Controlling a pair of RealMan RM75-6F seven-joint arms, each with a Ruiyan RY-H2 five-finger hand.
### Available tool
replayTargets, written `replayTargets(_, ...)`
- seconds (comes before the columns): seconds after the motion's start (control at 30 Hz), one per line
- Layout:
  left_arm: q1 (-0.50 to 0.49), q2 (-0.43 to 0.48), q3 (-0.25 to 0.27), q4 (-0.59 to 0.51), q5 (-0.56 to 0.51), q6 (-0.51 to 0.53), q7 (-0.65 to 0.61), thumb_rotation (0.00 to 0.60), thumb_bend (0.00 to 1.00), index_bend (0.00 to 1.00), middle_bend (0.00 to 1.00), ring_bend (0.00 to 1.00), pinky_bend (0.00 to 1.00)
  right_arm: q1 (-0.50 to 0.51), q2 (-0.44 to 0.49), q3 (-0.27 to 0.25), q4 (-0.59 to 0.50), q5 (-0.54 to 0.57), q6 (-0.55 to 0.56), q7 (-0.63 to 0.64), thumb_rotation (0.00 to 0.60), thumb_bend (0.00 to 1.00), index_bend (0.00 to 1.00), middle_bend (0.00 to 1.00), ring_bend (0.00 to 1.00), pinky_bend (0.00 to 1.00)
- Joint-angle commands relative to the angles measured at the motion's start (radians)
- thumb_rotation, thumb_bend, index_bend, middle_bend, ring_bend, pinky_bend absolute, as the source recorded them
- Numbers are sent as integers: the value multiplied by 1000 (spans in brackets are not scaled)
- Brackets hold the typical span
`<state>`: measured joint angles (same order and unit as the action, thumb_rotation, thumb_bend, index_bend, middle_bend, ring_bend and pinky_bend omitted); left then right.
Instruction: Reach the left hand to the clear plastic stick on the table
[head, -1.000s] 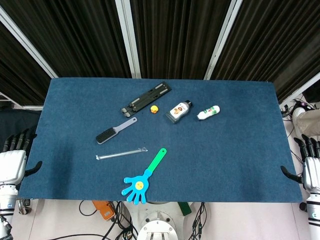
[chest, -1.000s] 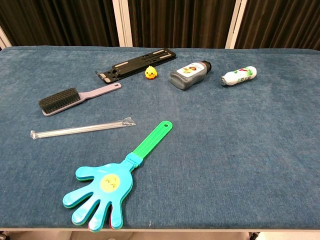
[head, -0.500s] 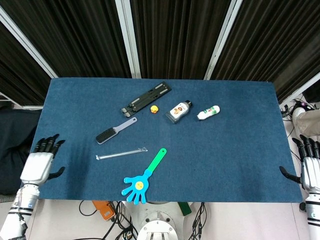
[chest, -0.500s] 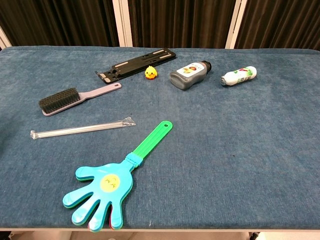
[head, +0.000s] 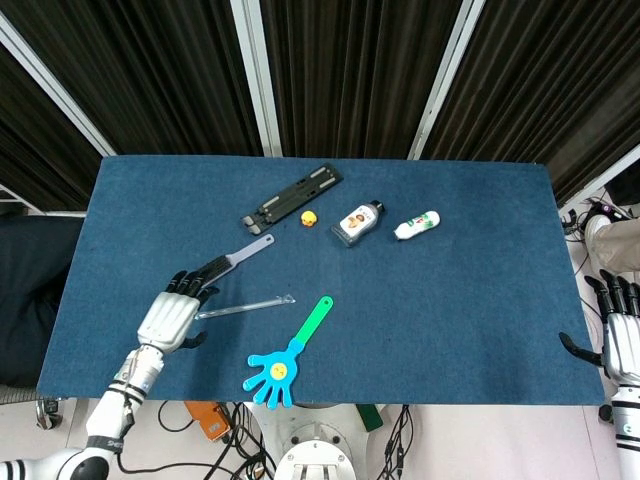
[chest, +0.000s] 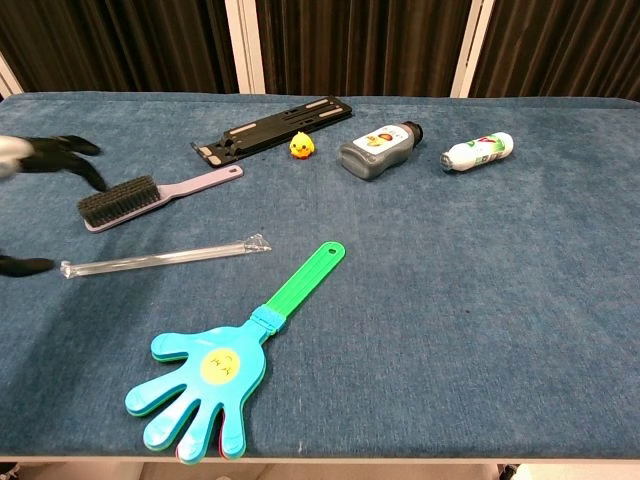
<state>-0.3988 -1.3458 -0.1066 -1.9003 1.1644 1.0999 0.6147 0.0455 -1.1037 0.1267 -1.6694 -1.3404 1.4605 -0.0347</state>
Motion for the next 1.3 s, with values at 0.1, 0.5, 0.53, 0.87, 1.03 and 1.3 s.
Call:
replayTargets(0.1,-77,-97,-41,64,-107,-26,54,600,211,268,17,0,42,0,0,0,0,0,0,0,600,292,202,110,91,54)
replayTargets(0.5,-163,-201,-45,176,-239,-55,74,600,211,354,17,0,41,1,0,1,0,4,-2,0,600,292,203,110,91,54)
replayTargets(0.53,-167,-207,-43,183,-244,-56,73,600,211,354,17,0,42,1,0,1,0,5,-2,0,600,292,203,110,91,54)
replayTargets(0.87,-218,-261,-32,258,-288,-79,63,600,214,406,17,0,42,3,1,1,1,6,-6,1,600,292,202,110,91,54)
replayTargets(1.03,-235,-269,-32,274,-289,-77,51,600,214,454,19,0,42,4,1,1,2,6,-7,3,600,292,202,110,91,54)
replayTargets(1.3,-262,-263,-31,278,-322,-77,59,600,227,489,26,0,42,5,0,0,3,7,-10,1,600,292,202,110,91,54)
